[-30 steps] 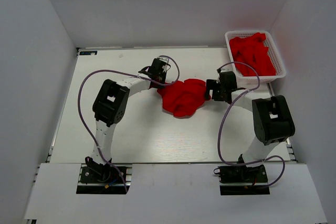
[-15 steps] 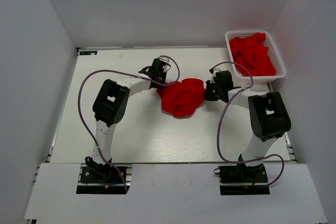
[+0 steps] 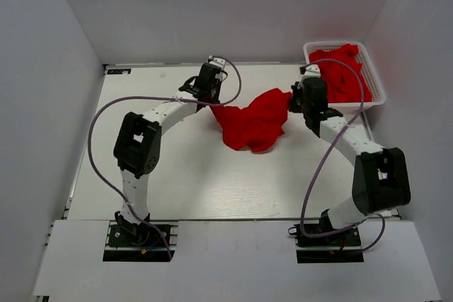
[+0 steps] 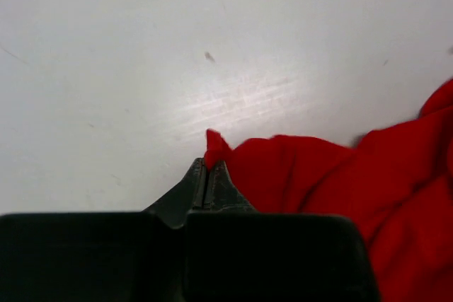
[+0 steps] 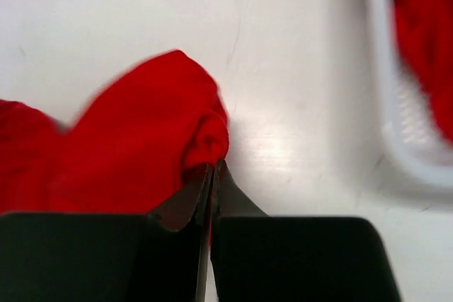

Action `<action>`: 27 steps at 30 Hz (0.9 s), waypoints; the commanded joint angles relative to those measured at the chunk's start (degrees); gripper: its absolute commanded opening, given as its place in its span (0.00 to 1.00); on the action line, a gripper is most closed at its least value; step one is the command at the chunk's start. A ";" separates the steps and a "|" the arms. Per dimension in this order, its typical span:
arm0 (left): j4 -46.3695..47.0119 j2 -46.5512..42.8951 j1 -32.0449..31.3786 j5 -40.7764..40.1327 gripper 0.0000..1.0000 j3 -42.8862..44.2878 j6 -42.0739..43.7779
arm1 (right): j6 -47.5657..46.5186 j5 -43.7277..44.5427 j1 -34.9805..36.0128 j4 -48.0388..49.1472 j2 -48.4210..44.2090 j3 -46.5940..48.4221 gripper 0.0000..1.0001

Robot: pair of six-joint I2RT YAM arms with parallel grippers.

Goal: Fold and stack the t-shirts
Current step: Flatten out the tshirt

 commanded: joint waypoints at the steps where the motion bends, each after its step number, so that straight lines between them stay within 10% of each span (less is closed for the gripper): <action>1: 4.29 -10.52 0.49 -3.23 0.00 3.29 3.53 | -4.13 7.65 -0.59 4.43 -6.12 3.96 0.00; 27: 15.45 -54.20 0.49 -20.47 0.00 -1.20 20.32 | -26.46 5.20 -0.85 1.98 -39.97 20.21 0.00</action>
